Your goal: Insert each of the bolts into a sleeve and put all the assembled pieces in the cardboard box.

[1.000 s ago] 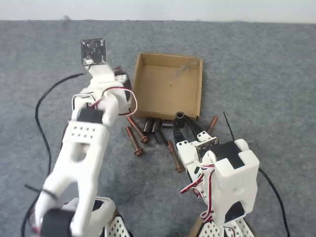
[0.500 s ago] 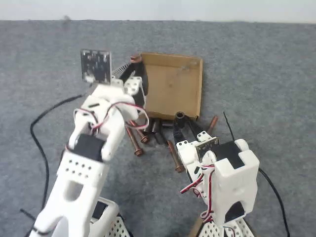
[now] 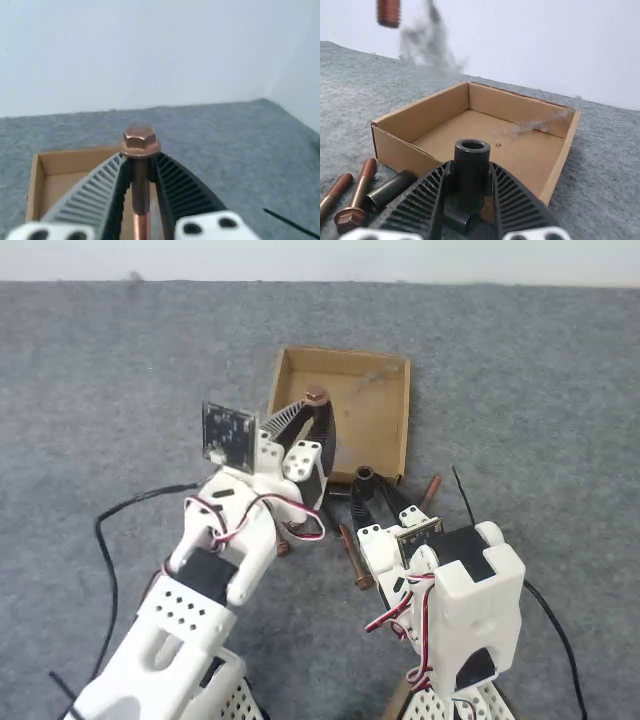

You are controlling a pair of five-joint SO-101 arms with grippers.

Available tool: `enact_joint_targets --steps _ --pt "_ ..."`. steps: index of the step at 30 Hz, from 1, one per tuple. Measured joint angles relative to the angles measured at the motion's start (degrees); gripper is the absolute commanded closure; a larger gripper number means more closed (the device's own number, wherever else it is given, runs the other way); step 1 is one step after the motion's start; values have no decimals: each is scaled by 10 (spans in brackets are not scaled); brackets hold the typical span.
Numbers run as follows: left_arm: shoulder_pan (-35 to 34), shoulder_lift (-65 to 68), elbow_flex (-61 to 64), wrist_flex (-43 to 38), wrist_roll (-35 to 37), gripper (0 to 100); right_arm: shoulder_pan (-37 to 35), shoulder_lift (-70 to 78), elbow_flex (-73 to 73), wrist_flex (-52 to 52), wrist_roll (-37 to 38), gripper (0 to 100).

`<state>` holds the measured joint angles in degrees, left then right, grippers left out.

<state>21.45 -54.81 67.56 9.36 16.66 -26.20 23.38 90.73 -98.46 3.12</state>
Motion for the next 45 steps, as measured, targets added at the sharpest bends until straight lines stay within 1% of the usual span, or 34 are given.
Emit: enact_joint_targets --steps 2,4,10,12,14,16,21,28,35,45 --pt "4 0 16 -40 0 987 0 0 0 0 0 993" --pt "4 0 22 -60 0 987 0 0 0 0 0 993" --pt "4 0 22 -74 1 988 0 0 0 0 0 993" --pt "4 9 22 -83 25 988 0 0 0 0 0 993" --pt "4 38 22 -107 52 988 0 0 0 0 0 993" --pt "4 81 22 -138 62 988 0 0 0 0 0 993" --pt "5 168 22 -202 65 988 0 0 0 0 0 993" --pt "6 212 22 -254 66 988 0 0 0 0 0 993" --pt "8 254 22 -260 68 988 0 0 0 0 0 993" --pt "45 276 22 -262 69 988 0 0 0 0 0 993"
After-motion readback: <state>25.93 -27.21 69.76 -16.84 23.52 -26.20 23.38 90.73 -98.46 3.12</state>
